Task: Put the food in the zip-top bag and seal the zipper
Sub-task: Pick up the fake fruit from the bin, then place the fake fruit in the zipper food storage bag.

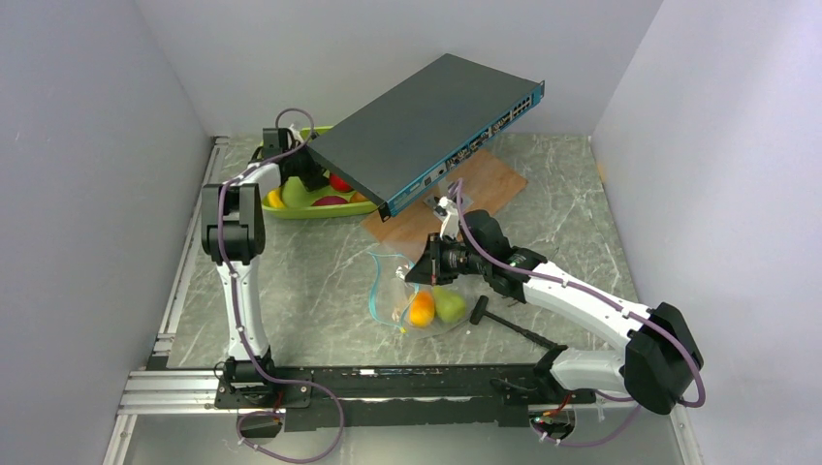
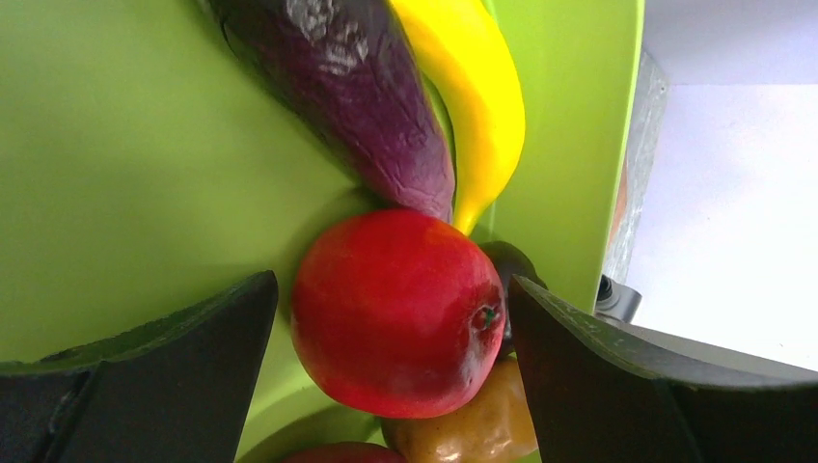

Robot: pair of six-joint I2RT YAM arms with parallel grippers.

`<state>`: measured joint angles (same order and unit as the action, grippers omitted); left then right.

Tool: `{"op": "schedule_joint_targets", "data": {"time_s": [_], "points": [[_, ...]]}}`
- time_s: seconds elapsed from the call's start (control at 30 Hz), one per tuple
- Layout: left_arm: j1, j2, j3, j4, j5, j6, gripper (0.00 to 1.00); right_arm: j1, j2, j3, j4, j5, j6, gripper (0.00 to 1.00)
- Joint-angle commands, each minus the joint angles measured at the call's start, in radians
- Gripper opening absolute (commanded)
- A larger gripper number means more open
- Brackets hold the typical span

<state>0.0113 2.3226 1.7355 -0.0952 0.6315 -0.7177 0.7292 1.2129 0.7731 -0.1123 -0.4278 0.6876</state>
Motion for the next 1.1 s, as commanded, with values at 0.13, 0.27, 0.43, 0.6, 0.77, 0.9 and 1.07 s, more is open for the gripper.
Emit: {"op": "schedule_joint_targets", "data": {"time_s": [0.13, 0.27, 0.43, 0.6, 0.77, 0.9, 1.07], "points": [[-0.003, -0.037, -0.096, 0.049, 0.059, -0.012, 0.81, 0.004, -0.031, 0.014, 0.019, 0.013, -0.01, 0.0], [0.006, -0.066, -0.144, 0.1, 0.101, -0.047, 0.57, 0.002, -0.04, 0.008, 0.016, 0.014, -0.004, 0.0], [0.037, -0.159, -0.229, 0.167, 0.121, -0.083, 0.28, -0.002, -0.058, -0.014, 0.018, 0.02, 0.014, 0.0], [0.088, -0.283, -0.244, 0.109, 0.125, -0.033, 0.19, -0.023, -0.049, -0.055, 0.043, 0.009, 0.038, 0.0], [0.185, -0.472, -0.334, 0.035, 0.139, 0.027, 0.17, -0.052, -0.02, -0.06, 0.048, -0.024, 0.055, 0.0], [0.231, -0.649, -0.429, -0.073, 0.173, 0.122, 0.14, -0.063, -0.017, -0.047, 0.041, -0.013, 0.052, 0.0], [0.23, -0.986, -0.699, -0.062, 0.229, 0.144, 0.13, -0.066, 0.004, -0.036, 0.041, -0.02, 0.068, 0.0]]}}
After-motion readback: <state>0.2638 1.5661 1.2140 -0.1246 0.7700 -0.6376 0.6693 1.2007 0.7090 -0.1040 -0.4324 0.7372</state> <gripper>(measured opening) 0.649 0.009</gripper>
